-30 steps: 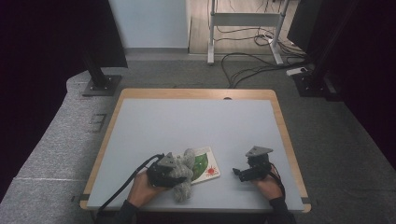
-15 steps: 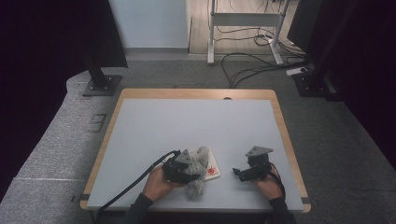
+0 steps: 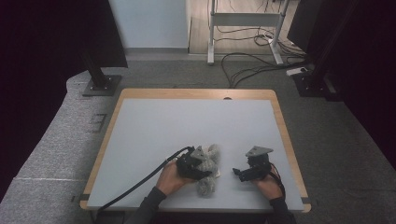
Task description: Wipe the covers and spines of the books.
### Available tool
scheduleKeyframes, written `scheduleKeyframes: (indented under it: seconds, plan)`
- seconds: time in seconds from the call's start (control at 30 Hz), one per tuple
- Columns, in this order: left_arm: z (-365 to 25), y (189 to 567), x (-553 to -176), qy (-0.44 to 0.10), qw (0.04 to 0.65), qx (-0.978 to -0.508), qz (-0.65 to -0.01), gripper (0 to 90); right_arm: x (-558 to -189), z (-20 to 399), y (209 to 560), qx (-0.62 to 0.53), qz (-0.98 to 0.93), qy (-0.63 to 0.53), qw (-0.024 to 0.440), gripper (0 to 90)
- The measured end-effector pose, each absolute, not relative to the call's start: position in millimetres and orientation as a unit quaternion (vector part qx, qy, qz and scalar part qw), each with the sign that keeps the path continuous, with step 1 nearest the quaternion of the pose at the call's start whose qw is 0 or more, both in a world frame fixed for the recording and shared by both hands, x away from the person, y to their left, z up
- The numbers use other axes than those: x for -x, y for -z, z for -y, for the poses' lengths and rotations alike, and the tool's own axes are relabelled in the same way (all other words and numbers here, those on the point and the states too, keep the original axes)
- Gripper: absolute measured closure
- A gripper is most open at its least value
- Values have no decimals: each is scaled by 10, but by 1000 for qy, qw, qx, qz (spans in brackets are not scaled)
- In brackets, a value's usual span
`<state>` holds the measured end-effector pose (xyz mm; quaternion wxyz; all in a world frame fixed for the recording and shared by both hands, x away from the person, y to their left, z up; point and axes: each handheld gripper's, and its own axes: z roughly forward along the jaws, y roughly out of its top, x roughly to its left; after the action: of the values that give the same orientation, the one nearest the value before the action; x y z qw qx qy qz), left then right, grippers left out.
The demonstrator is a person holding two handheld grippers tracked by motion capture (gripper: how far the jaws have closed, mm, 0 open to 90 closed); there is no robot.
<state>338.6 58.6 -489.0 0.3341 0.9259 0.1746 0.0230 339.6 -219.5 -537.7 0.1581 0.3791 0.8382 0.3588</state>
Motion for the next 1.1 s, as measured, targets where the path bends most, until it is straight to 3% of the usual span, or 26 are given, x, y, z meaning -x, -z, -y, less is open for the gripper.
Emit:
scheduleKeyframes:
  seconds: [0.57,1.1]
  plan:
    - [-209,4905,-3508,-17,328,-930,-162,608,-3396,2196,5377,-379,-838,-359,158,0]
    - [-321,4757,-3526,-16,343,-925,-161,609,-3395,2195,5377,-379,-838,-359,158,0]
